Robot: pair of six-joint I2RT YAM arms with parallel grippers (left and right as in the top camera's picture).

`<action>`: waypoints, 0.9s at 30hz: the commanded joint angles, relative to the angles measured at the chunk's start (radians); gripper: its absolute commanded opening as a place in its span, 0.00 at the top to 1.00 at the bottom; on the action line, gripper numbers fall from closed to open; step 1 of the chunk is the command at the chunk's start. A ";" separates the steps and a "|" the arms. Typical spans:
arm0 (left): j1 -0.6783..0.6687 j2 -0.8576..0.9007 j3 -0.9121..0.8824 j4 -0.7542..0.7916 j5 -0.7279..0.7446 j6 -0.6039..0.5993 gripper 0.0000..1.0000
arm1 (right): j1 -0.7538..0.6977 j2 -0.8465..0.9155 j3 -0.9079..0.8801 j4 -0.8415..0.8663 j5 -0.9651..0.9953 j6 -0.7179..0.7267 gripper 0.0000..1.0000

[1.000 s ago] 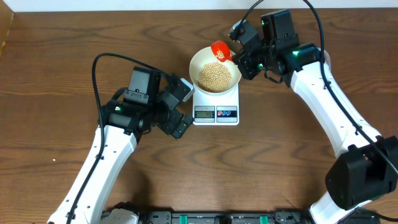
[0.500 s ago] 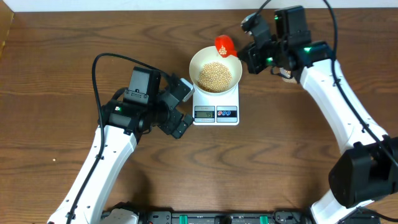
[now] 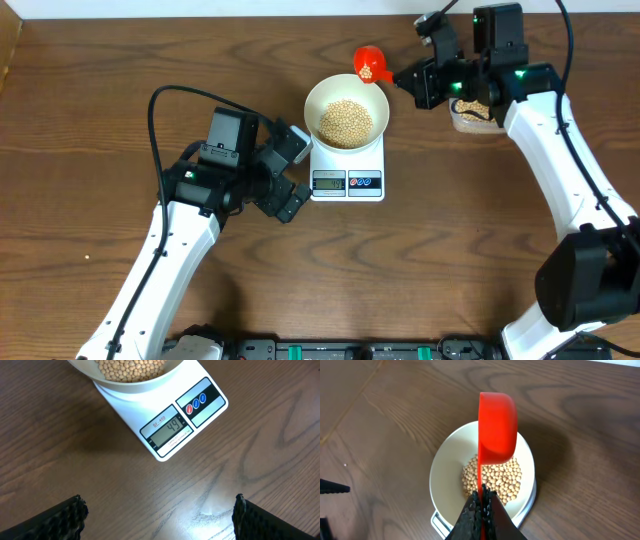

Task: Scoop item into bowl and weigh 50g on scale
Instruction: 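Move the red scoop back over the soybean tub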

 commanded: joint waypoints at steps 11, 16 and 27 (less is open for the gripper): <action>-0.002 0.003 0.009 0.000 -0.010 -0.008 0.05 | -0.010 -0.024 0.024 0.010 -0.059 0.019 0.99; -0.002 0.003 0.010 0.000 -0.010 -0.008 0.05 | -0.010 -0.024 0.024 0.012 -0.062 0.019 0.99; -0.002 0.003 0.010 0.000 -0.010 -0.008 0.05 | -0.129 -0.033 0.025 0.062 -0.263 0.117 0.99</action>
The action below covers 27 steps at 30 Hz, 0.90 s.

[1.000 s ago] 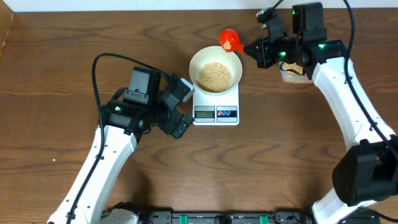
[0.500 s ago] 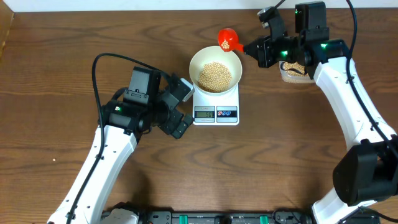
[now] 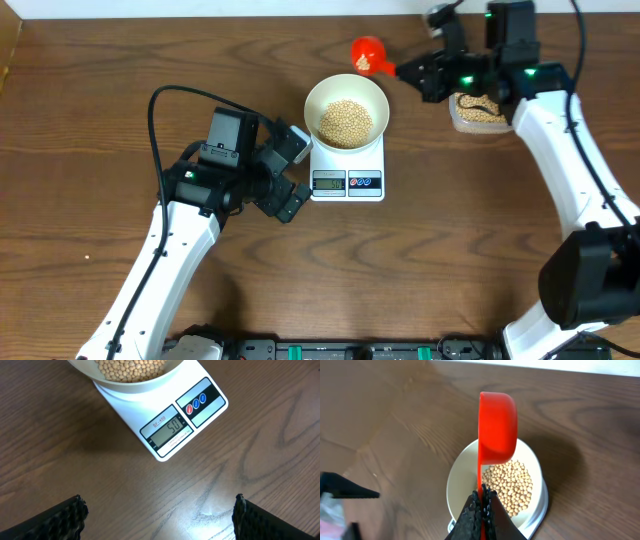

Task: Scoop item into bowl and weigh 50g on scale
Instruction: 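Move the red scoop back over the soybean tub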

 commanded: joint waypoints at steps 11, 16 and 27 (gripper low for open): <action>-0.002 0.003 0.009 -0.001 -0.010 -0.008 0.05 | -0.387 -0.092 0.024 -0.202 -0.083 -0.033 0.99; -0.002 0.003 0.009 -0.001 -0.010 -0.008 0.05 | -0.479 -0.122 0.024 -0.334 0.036 -0.125 0.99; -0.002 0.003 0.009 0.000 -0.010 -0.008 0.05 | -0.393 -0.122 0.024 -0.386 0.395 -0.164 0.99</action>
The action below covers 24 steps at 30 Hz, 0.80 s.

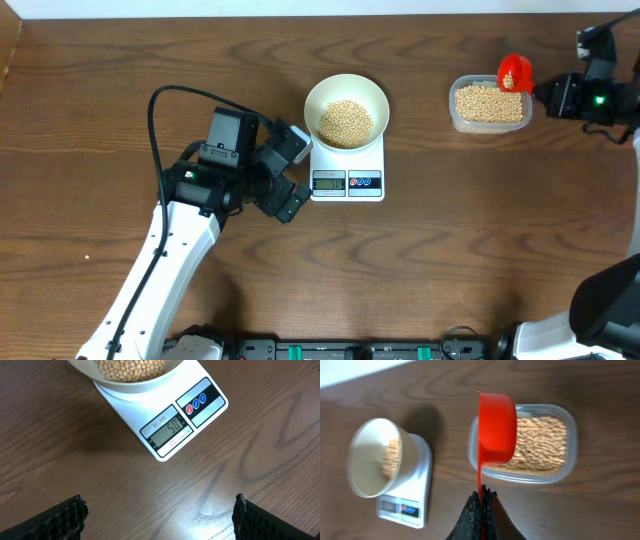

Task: Scoop item into bowl and weigh 50g on scale
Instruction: 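Move the red scoop back over the soybean tub, then lower the red scoop into the tub and open the right gripper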

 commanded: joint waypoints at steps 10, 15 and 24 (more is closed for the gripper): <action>-0.002 0.003 0.010 0.000 -0.010 -0.008 0.05 | 0.194 -0.011 0.016 -0.024 0.557 -0.024 0.99; -0.002 0.003 0.009 0.000 -0.010 -0.008 0.05 | 0.248 -0.011 0.016 -0.027 0.681 -0.025 0.99; -0.002 0.003 0.009 0.000 -0.010 -0.008 0.05 | 0.317 -0.011 0.016 -0.028 0.809 -0.029 0.99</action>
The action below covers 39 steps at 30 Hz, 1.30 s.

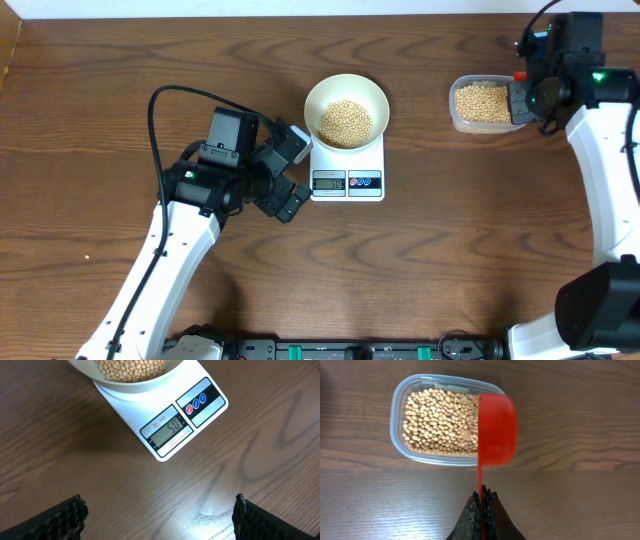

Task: Scoop item into bowl and weigh 50g on scale
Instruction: 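Lower the red scoop into the tub and open the right gripper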

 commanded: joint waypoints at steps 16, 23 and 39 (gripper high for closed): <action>-0.002 0.003 0.009 0.000 -0.010 -0.008 0.05 | -0.014 -0.011 0.016 0.000 -0.073 0.241 0.99; -0.002 0.003 0.009 0.000 -0.010 -0.008 0.05 | -0.126 -0.011 0.001 0.038 -0.350 0.428 0.99; -0.002 0.003 0.009 -0.001 -0.010 -0.008 0.05 | -0.272 -0.011 -0.226 0.233 -0.574 0.678 0.98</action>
